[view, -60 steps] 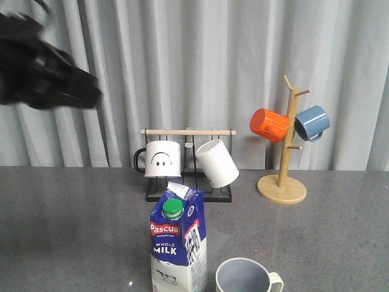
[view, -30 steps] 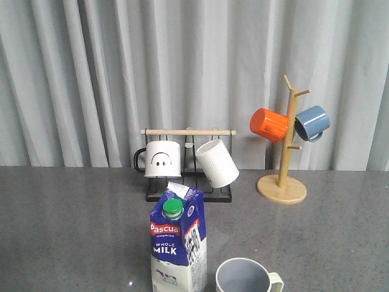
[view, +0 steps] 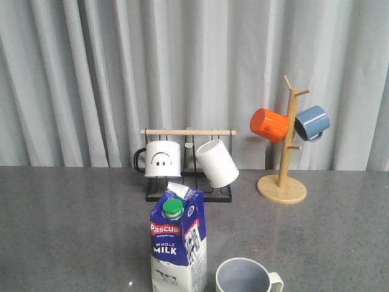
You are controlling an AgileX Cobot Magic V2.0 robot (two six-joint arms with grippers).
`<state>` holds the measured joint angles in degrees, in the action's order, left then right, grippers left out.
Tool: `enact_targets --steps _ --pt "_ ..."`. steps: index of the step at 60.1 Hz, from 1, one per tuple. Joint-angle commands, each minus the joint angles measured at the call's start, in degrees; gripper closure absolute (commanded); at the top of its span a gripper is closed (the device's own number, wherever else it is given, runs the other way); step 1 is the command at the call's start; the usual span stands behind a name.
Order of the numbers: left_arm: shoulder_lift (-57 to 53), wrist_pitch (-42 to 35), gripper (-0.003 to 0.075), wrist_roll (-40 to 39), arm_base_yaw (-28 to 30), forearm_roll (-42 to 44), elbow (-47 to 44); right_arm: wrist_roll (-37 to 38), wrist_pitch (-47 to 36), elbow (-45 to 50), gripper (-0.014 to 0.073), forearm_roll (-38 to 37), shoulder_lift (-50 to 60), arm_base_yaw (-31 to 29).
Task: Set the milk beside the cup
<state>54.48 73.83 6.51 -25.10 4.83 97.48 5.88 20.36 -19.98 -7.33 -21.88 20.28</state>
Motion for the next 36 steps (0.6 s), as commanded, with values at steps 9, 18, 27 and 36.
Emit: enact_targets --steps 9,18,27,36 --pt "-0.66 -5.74 0.0728 -5.47 -0.10 0.82 -3.41 0.10 -3.90 -1.71 0.0599 -0.89 -0.36 -0.21" --pt "-6.43 -22.71 0.0728 -6.51 0.84 1.02 -19.54 0.10 -3.90 -1.71 0.0599 -0.89 -0.36 -0.21" --pt "-15.48 -43.92 0.0728 -9.61 3.28 0.71 -43.92 0.10 -3.90 -1.71 0.0599 -0.89 -0.36 -0.21" --pt "-26.86 -61.94 0.0728 -12.47 5.29 0.62 -67.28 0.10 -3.90 -1.71 0.0599 -0.89 -0.36 -0.21"
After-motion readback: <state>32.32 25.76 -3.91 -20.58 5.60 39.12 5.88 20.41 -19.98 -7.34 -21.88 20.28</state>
